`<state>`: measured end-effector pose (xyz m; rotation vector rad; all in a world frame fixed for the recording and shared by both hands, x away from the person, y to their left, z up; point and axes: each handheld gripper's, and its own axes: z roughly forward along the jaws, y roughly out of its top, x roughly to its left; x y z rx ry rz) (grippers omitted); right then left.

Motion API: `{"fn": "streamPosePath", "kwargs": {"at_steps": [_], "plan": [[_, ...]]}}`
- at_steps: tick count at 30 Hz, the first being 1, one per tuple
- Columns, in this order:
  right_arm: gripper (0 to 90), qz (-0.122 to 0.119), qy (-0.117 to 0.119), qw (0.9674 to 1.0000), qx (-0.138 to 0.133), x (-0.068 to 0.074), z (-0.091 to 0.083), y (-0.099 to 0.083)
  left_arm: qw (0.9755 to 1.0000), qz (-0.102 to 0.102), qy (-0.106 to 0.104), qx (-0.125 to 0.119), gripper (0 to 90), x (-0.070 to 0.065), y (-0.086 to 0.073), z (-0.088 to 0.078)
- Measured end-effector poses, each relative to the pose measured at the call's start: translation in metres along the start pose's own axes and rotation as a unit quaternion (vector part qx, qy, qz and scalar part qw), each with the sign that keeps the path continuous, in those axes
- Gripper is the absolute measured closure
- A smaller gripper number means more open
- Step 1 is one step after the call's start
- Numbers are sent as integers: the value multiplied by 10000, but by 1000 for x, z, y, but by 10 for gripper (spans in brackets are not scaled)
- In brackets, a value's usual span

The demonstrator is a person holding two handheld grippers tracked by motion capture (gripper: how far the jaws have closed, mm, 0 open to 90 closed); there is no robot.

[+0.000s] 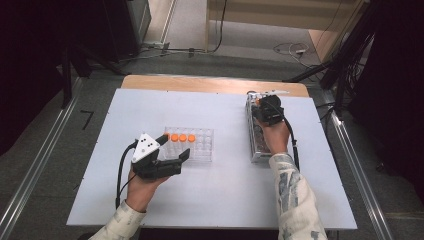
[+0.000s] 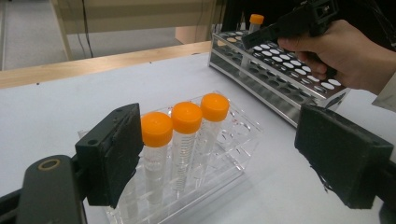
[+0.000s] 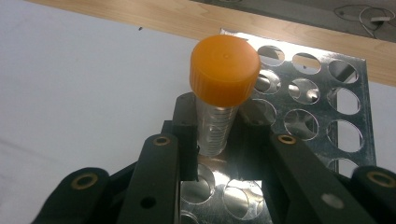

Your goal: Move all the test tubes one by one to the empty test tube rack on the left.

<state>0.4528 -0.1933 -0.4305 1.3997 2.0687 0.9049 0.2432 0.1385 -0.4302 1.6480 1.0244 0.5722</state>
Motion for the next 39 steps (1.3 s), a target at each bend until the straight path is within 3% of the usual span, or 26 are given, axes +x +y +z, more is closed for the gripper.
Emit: {"fn": "streamPosePath", "kwargs": {"at_steps": [6, 26, 39], "plan": [[717, 134, 110, 9998, -101, -4, -1, 0, 10000, -20, 1, -10, 155, 1, 0, -1], [721, 51, -11, 9984, -558, -1, -14, 1, 10000, -42, 41, -60, 155, 2, 1, -6], [721, 105, 48, 9966, -817, -4, -34, 5, 10000, -11, 54, -78, 154, -1, 1, -7]]}}
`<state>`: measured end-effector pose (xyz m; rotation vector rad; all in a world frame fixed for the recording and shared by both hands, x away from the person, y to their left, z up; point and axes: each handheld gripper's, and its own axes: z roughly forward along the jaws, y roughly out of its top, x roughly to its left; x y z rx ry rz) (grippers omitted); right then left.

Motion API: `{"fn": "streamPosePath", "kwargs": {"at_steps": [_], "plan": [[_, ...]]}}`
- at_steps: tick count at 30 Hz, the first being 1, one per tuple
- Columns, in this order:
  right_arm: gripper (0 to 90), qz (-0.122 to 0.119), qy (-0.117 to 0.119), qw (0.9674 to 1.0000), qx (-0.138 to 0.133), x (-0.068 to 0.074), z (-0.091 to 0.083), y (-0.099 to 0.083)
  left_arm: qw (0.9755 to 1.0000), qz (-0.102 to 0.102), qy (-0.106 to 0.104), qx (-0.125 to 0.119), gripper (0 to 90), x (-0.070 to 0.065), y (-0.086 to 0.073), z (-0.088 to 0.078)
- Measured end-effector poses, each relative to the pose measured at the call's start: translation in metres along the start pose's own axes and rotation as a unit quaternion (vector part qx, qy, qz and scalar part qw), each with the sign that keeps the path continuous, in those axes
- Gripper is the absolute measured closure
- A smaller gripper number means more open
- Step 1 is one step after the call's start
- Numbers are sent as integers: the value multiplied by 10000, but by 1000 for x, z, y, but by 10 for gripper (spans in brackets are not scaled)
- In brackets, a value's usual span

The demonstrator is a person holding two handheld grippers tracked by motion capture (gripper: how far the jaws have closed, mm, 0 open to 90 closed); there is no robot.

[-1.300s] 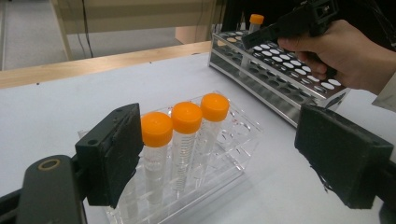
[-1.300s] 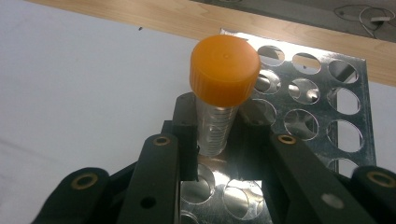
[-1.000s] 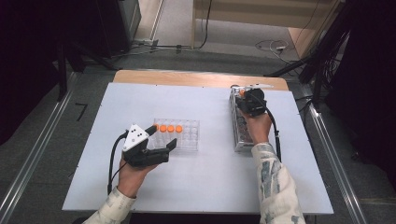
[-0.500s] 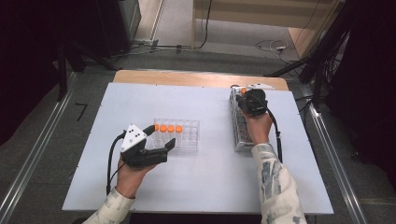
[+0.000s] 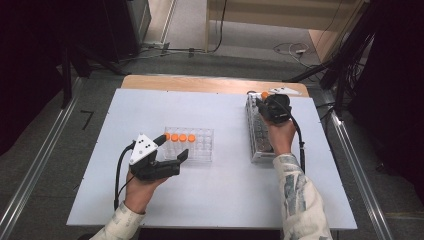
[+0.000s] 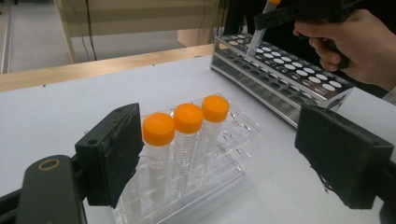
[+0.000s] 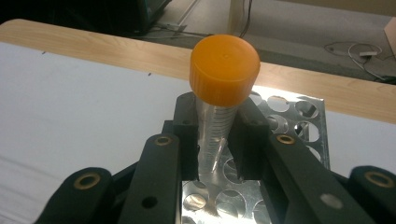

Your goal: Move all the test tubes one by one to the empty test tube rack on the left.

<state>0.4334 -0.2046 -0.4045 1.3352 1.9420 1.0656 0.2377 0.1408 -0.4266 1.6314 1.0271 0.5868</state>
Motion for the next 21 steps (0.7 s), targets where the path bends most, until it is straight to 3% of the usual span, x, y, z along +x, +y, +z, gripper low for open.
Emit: {"fn": "streamPosePath", "kwargs": {"at_steps": [10, 21], "plan": [[722, -116, -35, 9998, -137, 2, -14, 1, 10000, 40, -17, 13, 155, -2, 0, -1], [722, 31, -133, 9997, -208, -12, -24, -6, 9999, 88, -18, 50, 155, -6, -1, 1]]}}
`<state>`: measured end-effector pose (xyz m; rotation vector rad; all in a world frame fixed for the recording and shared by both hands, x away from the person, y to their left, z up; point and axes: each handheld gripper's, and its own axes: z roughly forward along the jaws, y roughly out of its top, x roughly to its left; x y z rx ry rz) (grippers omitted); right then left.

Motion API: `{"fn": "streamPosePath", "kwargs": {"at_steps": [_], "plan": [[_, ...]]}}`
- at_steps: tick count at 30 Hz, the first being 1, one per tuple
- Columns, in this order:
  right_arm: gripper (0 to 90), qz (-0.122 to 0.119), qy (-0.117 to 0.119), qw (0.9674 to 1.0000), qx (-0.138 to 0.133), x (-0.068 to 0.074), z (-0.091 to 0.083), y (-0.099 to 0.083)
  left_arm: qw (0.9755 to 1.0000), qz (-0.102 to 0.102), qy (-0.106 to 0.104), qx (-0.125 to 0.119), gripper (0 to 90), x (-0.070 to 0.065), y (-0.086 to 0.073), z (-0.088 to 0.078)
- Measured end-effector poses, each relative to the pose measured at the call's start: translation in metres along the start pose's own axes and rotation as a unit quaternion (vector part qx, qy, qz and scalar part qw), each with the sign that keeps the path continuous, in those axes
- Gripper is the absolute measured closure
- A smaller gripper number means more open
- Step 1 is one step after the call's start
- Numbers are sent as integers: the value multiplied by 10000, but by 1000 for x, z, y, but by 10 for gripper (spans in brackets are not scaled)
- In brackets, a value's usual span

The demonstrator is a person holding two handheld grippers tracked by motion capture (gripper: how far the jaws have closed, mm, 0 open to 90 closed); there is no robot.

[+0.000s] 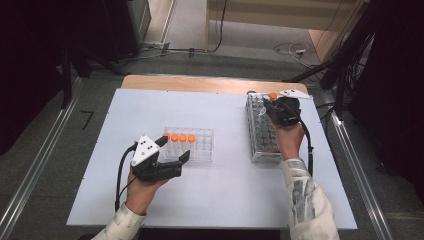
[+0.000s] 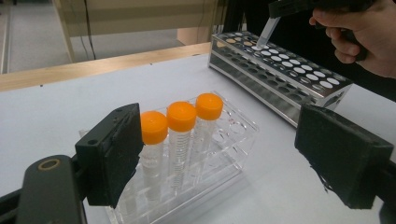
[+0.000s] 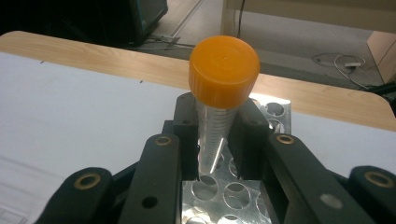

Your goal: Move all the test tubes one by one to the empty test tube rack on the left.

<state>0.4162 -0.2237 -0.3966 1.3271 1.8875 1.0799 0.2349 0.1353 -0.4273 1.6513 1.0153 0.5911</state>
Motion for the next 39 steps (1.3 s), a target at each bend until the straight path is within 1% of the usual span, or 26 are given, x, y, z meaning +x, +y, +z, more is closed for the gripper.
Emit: {"fn": "streamPosePath", "kwargs": {"at_steps": [1, 7, 17, 18, 19, 26, 32, 35, 39], "plan": [[722, 61, 5, 10000, -29, -2, 0, -2, 10000, 2, -8, -2, 155, 0, 0, 0], [723, 98, 22, 9999, -86, -4, -3, -2, 10000, -33, -12, 20, 156, 1, 0, 0], [723, 91, 94, 9998, -116, -4, -8, -1, 10000, -35, -3, 3, 155, 0, 0, 0], [723, 97, 112, 9998, -126, -3, -10, -1, 10000, -33, -3, -2, 156, 0, 0, 0], [723, 79, 179, 9996, -181, -1, -13, -1, 10000, -44, -5, 0, 156, 0, 0, 0], [723, -16, 323, 9990, -303, 7, -22, -1, 10000, -14, -18, 17, 155, -2, -1, 1], [722, 22, 410, 9986, -336, 10, -23, -2, 10000, 3, -47, 55, 155, -3, -2, 3], [723, 100, 594, 9974, -394, 11, -25, -3, 10000, -5, -38, 46, 156, -3, -2, 2], [723, 34, 665, 9970, -404, 16, -27, -4, 10000, -15, -39, 51, 155, -3, -2, 3]]}}
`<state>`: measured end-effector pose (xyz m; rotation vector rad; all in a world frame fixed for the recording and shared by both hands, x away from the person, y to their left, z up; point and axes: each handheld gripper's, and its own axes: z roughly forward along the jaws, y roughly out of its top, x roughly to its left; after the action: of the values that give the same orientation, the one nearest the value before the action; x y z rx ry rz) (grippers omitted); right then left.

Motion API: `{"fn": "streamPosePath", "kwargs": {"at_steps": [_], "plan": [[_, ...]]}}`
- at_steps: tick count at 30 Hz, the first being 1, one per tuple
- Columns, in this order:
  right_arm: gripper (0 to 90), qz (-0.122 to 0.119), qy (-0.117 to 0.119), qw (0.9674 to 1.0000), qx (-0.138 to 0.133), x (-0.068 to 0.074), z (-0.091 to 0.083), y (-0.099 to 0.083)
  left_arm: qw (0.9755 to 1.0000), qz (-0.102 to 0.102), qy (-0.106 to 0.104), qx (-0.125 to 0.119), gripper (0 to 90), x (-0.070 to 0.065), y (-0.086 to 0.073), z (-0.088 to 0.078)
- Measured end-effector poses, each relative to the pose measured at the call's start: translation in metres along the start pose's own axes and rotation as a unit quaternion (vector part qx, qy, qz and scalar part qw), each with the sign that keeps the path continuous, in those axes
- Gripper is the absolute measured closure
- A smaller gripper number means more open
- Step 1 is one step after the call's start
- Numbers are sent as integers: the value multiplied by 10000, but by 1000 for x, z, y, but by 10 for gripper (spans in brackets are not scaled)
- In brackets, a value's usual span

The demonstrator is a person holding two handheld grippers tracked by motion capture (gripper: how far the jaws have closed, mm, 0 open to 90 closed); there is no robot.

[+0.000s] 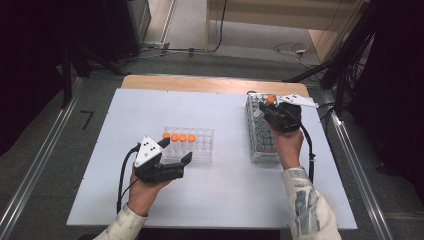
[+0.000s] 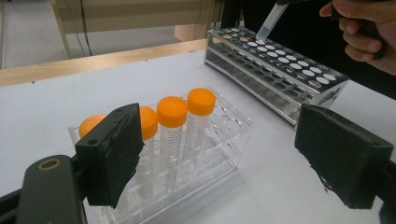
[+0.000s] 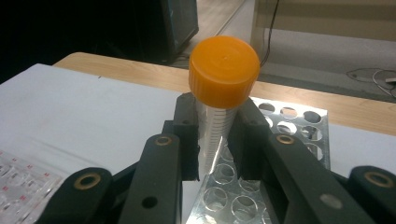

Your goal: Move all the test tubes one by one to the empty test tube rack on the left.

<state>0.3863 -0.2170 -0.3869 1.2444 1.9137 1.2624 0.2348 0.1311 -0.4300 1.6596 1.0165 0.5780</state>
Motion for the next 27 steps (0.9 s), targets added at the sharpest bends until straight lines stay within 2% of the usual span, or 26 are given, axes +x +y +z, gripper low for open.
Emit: {"fn": "streamPosePath", "kwargs": {"at_steps": [10, 27], "plan": [[723, -71, 108, 9999, -17, 4, -3, -2, 10000, 25, -10, 19, 156, -1, 0, 1], [723, -268, 415, 9988, 41, 21, -11, -13, 9999, 57, -66, 51, 132, -7, -1, 4]]}}
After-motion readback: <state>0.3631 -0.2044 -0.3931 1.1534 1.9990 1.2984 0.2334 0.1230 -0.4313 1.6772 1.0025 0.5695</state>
